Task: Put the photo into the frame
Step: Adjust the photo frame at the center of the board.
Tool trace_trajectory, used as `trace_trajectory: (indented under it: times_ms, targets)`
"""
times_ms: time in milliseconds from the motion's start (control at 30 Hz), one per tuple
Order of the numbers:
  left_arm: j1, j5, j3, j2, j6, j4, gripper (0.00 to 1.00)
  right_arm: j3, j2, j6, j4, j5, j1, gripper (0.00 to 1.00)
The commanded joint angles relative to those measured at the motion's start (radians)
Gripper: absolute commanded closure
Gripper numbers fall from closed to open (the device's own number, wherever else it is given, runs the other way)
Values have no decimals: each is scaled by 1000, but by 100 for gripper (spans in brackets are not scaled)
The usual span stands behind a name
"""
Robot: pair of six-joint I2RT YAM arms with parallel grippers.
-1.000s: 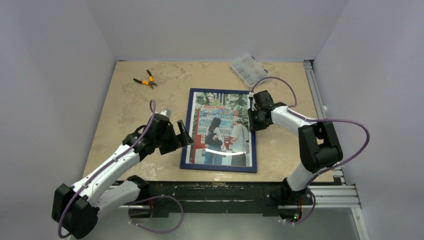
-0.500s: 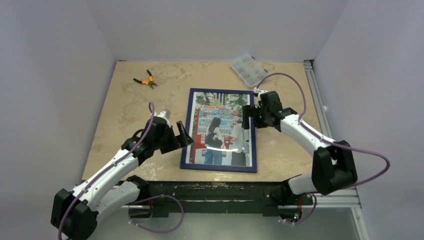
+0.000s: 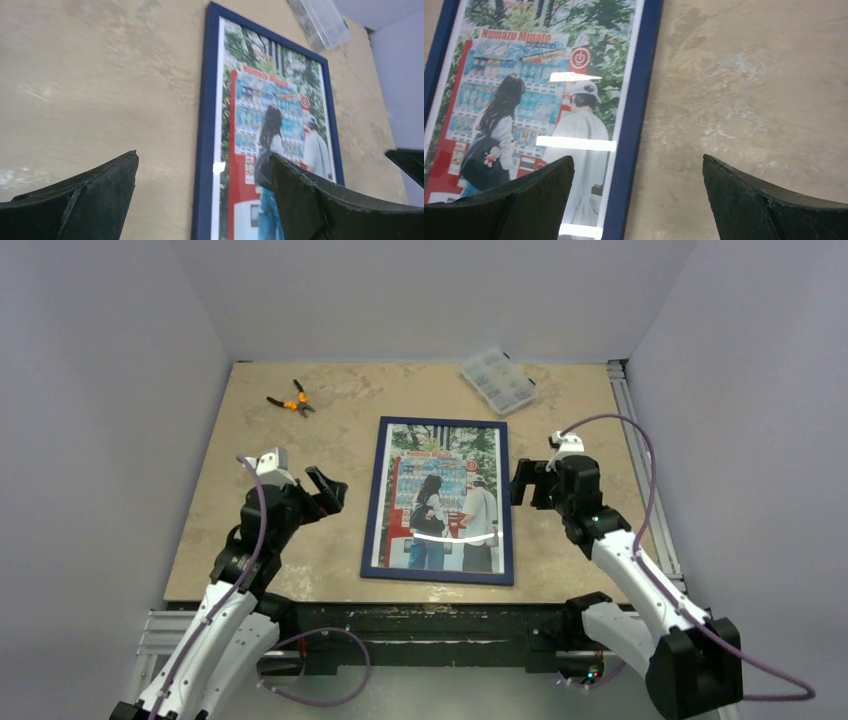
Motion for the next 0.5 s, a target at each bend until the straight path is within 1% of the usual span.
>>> trace_trajectory:
  times_ms: [0, 67, 133, 200, 267, 333, 367, 400, 467]
  targets:
    - [9, -285, -49, -113, 197, 101, 0, -144, -160, -32, 273, 151, -11, 2]
    - [11, -382, -81, -154, 251, 138, 0, -191, -201, -44, 341, 214, -11, 2]
    - [10, -463, -104, -166, 300, 168, 0, -228, -201, -77, 417, 240, -11, 2]
    - [10, -515, -131, -144, 350, 208, 0, -272, -186, -84, 501, 275, -11, 2]
    - [10, -565, -162, -110, 370, 261, 0, -329, -157, -115, 630, 283, -11, 2]
    - [11, -586, -206, -70, 374, 354, 0, -356, -122, -168, 707, 280, -11, 2]
    - [13, -590, -235, -47, 390, 432, 0, -372, -97, -183, 763, 285, -11, 2]
    - [13, -580, -233, -34, 407, 444, 0, -386, -69, -202, 820, 286, -12, 2]
    - [15, -578, -273, 16, 473, 576, 0, -403, -26, -221, 901, 299, -14, 2]
